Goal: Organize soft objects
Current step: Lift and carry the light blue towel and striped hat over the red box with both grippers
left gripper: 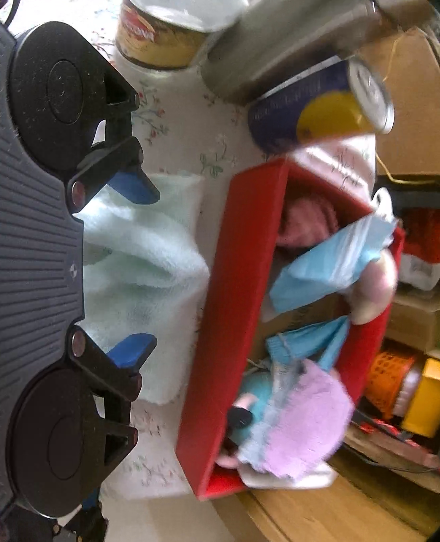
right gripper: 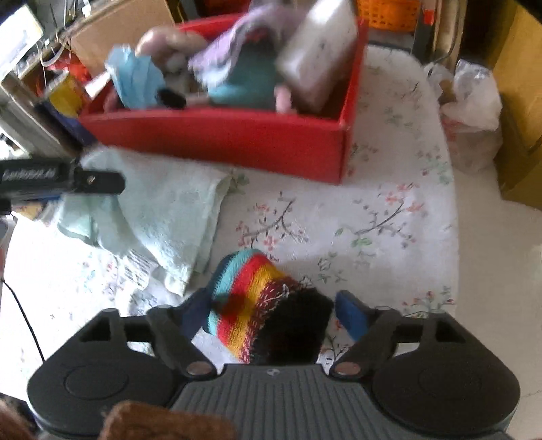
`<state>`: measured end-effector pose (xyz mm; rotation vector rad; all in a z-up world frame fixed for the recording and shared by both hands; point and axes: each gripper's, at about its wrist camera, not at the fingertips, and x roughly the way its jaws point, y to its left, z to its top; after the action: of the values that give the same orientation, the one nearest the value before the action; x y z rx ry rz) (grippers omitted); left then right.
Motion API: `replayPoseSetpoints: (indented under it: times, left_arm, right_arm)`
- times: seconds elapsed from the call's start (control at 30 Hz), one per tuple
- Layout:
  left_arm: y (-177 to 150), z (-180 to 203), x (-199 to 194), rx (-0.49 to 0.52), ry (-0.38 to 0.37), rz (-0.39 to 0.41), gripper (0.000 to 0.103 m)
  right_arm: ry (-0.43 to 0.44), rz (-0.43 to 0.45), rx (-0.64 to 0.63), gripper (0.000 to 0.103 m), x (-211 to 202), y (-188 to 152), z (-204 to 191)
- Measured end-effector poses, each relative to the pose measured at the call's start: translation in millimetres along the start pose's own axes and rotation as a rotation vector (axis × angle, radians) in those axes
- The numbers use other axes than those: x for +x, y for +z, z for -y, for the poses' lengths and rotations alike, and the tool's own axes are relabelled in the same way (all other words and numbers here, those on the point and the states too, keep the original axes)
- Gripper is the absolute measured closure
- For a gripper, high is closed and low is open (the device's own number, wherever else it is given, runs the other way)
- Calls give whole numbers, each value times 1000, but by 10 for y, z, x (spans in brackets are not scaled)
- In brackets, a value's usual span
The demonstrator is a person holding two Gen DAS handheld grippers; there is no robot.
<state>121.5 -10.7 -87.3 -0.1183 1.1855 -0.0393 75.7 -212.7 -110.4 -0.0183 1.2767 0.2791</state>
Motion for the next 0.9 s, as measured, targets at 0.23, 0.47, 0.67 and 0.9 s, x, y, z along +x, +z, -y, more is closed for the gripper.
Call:
replayPoseSetpoints:
  times: [0.23,0.47,0.67,0.9]
  left_arm:
    - [-71,168,30,52,18,-37,84]
    - [-107,49,-345,21,-78,-11,89]
    - [-9,-19,-719,-24,-138,77,88]
    - [126,-20,-978,-48,-166,157,88]
  right_arm:
    - [25,37,-83,86,-33,17,-258]
    - [101,86,-11,103,-291,44,-118]
    - [182,203,60,103,-689,128,-97]
    - [212,333,84,103,-1059,303,-149]
